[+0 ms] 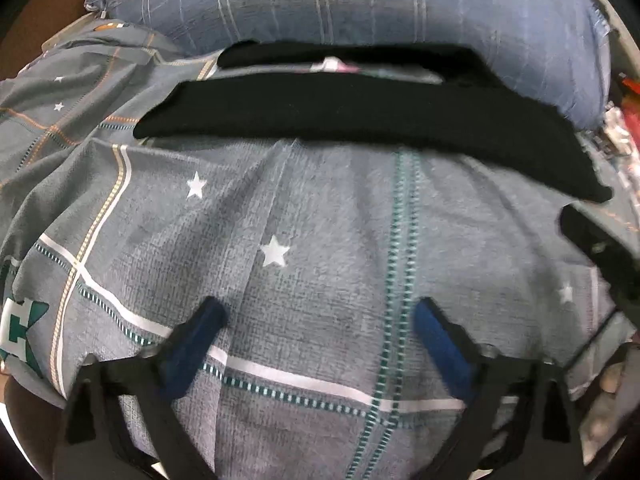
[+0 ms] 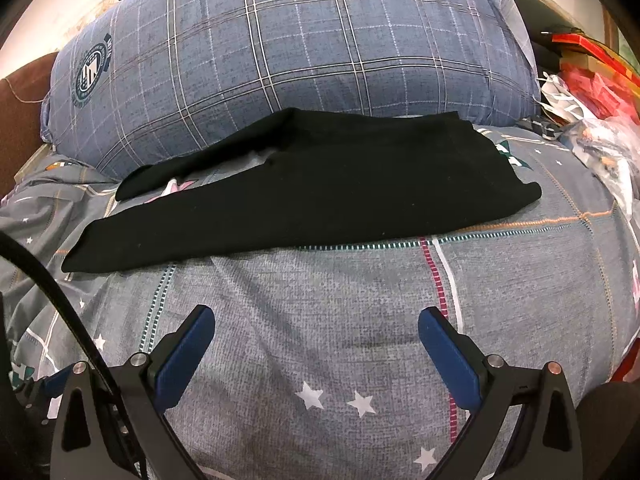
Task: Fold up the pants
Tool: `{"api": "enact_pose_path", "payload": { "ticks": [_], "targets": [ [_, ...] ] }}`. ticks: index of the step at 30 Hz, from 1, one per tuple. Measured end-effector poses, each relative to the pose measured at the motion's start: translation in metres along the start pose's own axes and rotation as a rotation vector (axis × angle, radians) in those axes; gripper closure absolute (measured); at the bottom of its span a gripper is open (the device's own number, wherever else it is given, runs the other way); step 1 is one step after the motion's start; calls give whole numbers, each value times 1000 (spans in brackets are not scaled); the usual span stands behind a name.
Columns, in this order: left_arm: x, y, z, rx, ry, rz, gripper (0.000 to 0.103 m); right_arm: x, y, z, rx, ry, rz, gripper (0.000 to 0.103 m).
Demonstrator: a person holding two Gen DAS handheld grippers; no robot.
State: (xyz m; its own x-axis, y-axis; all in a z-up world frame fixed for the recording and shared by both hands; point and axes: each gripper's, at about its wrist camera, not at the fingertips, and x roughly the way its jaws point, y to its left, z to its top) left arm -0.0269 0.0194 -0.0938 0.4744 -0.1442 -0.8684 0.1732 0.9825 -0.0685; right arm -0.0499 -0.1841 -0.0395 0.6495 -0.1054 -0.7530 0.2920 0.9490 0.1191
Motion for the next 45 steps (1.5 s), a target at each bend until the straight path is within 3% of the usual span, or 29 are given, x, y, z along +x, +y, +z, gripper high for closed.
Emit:
{"api": "enact_pose_path", "payload": {
  "ticks": [2,4,10,13,16,20,24,25,26,27,31,37,39,43,45],
  "targets": [
    [-6,1,3,-11,1,-62,35,0,0,0,-4,2,0,0],
    [-12,5,9,-47,4,-111,35,1,0,0,-6,7,0,0],
    [-34,15,20,-89,-34,-152,35,0,-27,14,13,-4,-1,0],
    [-36,19,25,-98,-33,-171,35,-2,-75,30,111,-15,-47,1],
    [-37,19,24,-95,-36,-181,35,3,-143,43,298,18,-60,3],
    [-37,17,23,-93,-34,-186,35,27,-215,56,517,78,26,15],
    [-41,14,22,-87,-37,-173,35,53,-229,71,539,83,-6,22],
    [-44,14,22,-87,-41,-164,35,55,-226,75,526,74,-8,38],
    [-45,15,22,-90,-43,-159,35,58,-223,79,513,79,13,78],
    [-48,17,22,-97,-45,-155,35,64,-221,83,507,109,44,90],
    [-56,26,26,-121,-66,-149,34,47,-226,86,485,98,73,95],
    [-62,38,32,-151,-78,-156,34,14,-243,92,453,64,26,96],
    [-64,41,30,-148,-81,-155,34,8,-252,89,455,67,-6,102],
    [-64,47,27,-159,-84,-149,33,-12,-274,74,432,41,-173,102],
    [-63,48,25,-167,-83,-145,33,-18,-282,68,433,45,-169,102]
  ]
}}
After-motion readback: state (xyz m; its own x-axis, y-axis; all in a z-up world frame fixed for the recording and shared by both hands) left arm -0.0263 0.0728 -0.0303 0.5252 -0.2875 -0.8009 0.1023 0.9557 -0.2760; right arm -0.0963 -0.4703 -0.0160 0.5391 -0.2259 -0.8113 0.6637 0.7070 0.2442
